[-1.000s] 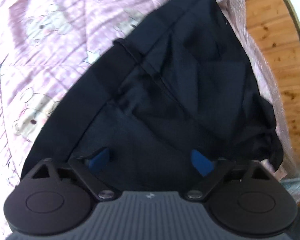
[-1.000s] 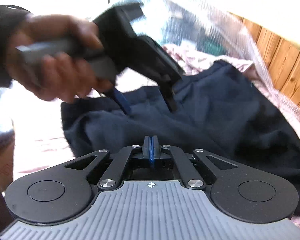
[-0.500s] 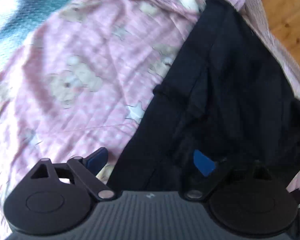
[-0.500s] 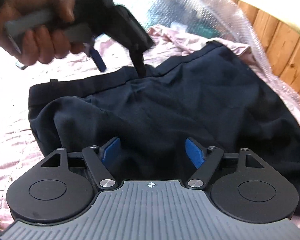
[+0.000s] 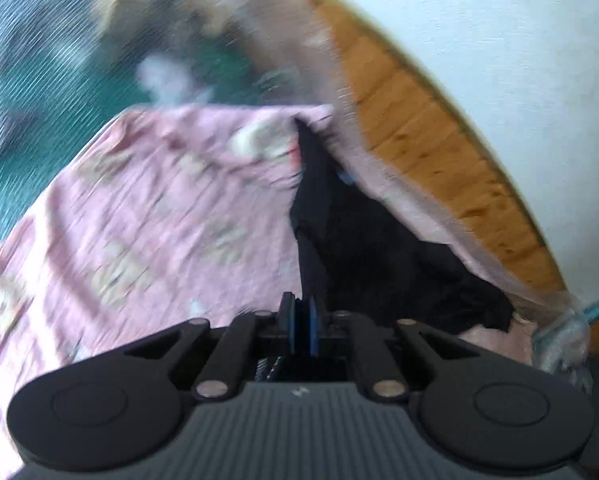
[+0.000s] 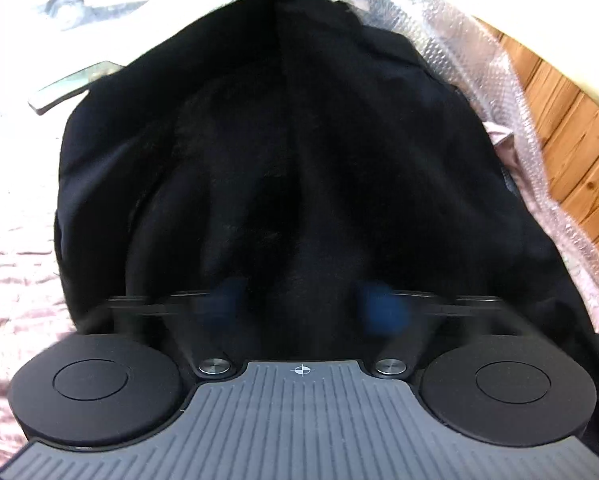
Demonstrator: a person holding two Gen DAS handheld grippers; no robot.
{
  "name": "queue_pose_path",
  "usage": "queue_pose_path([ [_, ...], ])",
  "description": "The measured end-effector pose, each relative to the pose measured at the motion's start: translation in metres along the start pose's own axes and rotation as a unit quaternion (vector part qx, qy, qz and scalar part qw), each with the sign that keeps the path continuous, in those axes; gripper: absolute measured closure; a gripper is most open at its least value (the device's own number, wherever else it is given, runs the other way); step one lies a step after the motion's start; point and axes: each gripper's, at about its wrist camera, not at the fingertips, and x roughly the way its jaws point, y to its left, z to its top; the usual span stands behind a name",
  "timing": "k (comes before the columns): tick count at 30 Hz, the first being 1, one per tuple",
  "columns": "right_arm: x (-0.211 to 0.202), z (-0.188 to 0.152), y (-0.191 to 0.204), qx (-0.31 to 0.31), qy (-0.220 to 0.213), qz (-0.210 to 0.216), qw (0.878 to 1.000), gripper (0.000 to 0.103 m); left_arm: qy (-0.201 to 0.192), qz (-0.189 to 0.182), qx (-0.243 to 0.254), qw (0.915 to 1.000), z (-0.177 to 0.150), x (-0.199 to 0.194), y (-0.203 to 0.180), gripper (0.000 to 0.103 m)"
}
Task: Fold clothes
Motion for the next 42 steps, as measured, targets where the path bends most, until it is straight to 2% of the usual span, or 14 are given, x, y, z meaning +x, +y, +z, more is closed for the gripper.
queue_pose_path([
  [1, 0.0, 0.002, 0.0, 0.007, 0.003, 0.005, 1.0, 0.103, -0.003, 0.01, -0.011, 0.9999, 0.0, 0.002, 0.003, 0.089],
  [3, -0.004, 0.003, 0.004, 0.004, -0.003, 0.001, 1.0, 0.103, -0.011, 0.023, -0.035, 0.9991, -0.004, 0.002, 0.009, 0.073],
  [5, -0.012, 0.003, 0.01, -0.004, -0.013, -0.011, 1.0, 0.103, -0.028, 0.021, -0.063, 0.9974, -0.012, -0.004, 0.012, 0.035],
  [8, -0.025, 0.003, 0.015, -0.01, -0.027, -0.023, 0.999, 0.103, -0.025, 0.055, -0.073, 0.9955, -0.025, -0.005, 0.007, 0.018],
  [17, -0.028, 0.003, 0.013, 0.008, -0.03, -0.02, 0.999, 0.103, 0.044, 0.119, -0.085, 0.9883, -0.013, 0.07, 0.033, 0.01],
  [21, -0.037, 0.004, 0.014, 0.013, -0.045, -0.006, 0.999, 0.103, 0.117, 0.099, -0.109, 0.9821, -0.008, 0.11, 0.036, 0.01],
  [24, -0.049, 0.004, 0.019, 0.007, -0.059, 0.01, 0.998, 0.103, 0.129, 0.142, -0.058, 0.9797, -0.01, 0.124, 0.021, 0.024],
  [26, -0.053, 0.002, 0.023, 0.004, -0.058, 0.015, 0.998, 0.103, 0.129, 0.165, -0.029, 0.9774, -0.007, 0.128, 0.013, 0.102],
  [31, -0.046, -0.005, 0.025, 0.013, -0.044, 0.009, 0.999, 0.098, 0.104, 0.128, -0.03, 0.986, 0.001, 0.107, 0.004, 0.103],
  [33, -0.045, -0.007, 0.023, 0.021, -0.045, 0.0, 0.999, 0.071, 0.077, 0.103, -0.034, 0.9911, 0.005, 0.082, -0.005, 0.103],
  [35, -0.045, -0.004, 0.021, 0.002, -0.063, -0.021, 0.998, 0.017, 0.041, 0.072, -0.031, 0.9961, 0.008, 0.046, -0.019, 0.103],
  [36, -0.045, -0.002, 0.021, -0.008, -0.072, -0.031, 0.997, 0.01, 0.024, 0.055, -0.025, 0.9979, 0.01, 0.027, -0.027, 0.103],
  [40, -0.026, 0.017, 0.025, -0.085, -0.09, -0.061, 0.99, 0.006, -0.024, 0.019, 0.011, 0.9995, 0.009, -0.032, -0.057, 0.103],
  [42, -0.008, 0.032, 0.029, -0.117, -0.074, -0.053, 0.989, 0.012, -0.027, 0.018, 0.014, 0.9994, 0.004, -0.046, -0.062, 0.103],
])
